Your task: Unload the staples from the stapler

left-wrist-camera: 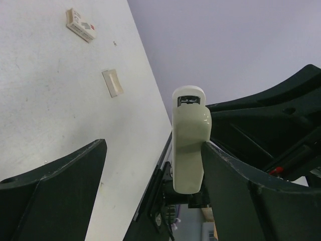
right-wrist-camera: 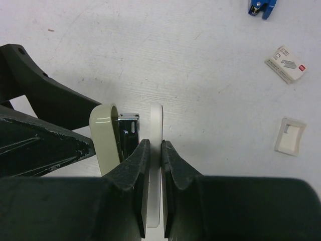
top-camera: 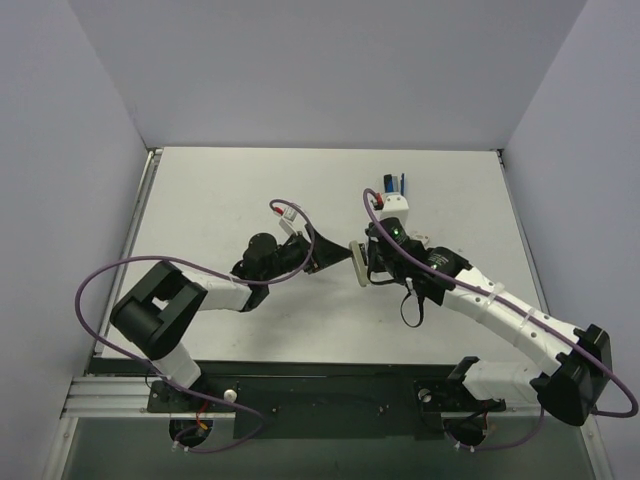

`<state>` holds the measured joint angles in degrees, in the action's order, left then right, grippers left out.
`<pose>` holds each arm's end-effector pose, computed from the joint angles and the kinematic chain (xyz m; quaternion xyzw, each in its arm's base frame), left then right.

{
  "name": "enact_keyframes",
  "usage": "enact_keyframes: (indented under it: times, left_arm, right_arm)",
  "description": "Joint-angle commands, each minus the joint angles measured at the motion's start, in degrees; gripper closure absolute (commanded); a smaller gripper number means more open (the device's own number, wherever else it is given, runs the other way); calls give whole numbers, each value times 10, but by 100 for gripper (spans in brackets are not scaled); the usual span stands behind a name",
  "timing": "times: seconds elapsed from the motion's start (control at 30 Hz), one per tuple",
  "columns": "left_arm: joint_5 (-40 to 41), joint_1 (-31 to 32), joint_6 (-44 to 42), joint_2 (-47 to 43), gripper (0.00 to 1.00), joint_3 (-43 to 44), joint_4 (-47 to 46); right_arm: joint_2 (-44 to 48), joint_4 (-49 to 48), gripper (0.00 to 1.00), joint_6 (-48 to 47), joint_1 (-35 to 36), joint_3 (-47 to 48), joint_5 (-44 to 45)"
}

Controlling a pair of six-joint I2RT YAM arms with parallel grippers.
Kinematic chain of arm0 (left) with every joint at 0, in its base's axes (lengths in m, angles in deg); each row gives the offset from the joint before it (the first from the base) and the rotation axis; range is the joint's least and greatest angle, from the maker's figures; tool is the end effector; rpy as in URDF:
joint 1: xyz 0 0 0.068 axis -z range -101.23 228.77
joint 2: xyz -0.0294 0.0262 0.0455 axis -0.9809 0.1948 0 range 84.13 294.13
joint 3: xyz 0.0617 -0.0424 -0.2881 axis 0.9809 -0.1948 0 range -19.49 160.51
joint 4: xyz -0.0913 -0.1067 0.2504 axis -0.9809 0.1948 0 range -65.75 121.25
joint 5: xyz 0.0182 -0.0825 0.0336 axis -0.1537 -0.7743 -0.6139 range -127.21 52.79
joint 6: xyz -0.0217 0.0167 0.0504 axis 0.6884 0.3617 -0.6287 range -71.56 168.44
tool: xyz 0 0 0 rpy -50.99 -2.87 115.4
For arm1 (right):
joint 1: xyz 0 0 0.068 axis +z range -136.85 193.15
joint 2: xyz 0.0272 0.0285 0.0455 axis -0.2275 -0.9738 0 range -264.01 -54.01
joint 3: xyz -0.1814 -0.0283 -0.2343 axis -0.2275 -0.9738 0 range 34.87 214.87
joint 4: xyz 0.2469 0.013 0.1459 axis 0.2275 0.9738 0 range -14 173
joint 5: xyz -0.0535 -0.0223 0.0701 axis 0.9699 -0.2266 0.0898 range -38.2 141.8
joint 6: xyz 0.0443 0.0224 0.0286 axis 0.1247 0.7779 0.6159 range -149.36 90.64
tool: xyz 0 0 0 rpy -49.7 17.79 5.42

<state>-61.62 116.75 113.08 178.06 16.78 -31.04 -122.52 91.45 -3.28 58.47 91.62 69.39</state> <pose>0.2632 -0.2267 0.1999 -0.0202 0.7201 -0.6235 0.3039 0.2146 0.1997 0.3348 -0.0624 0.8450 0.1945 0.4943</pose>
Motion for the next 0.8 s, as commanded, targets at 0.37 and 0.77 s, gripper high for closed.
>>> enact_keyframes:
  times: [0.37,0.77]
  left_arm:
    - [-12,3,57,-21,13,-9,-84]
    - [4,7,33,-45,30,-14,-51]
  right_arm:
    - [-23,-3,100,29,47,41,56]
    - [-37,-9,100,43,58,47,66]
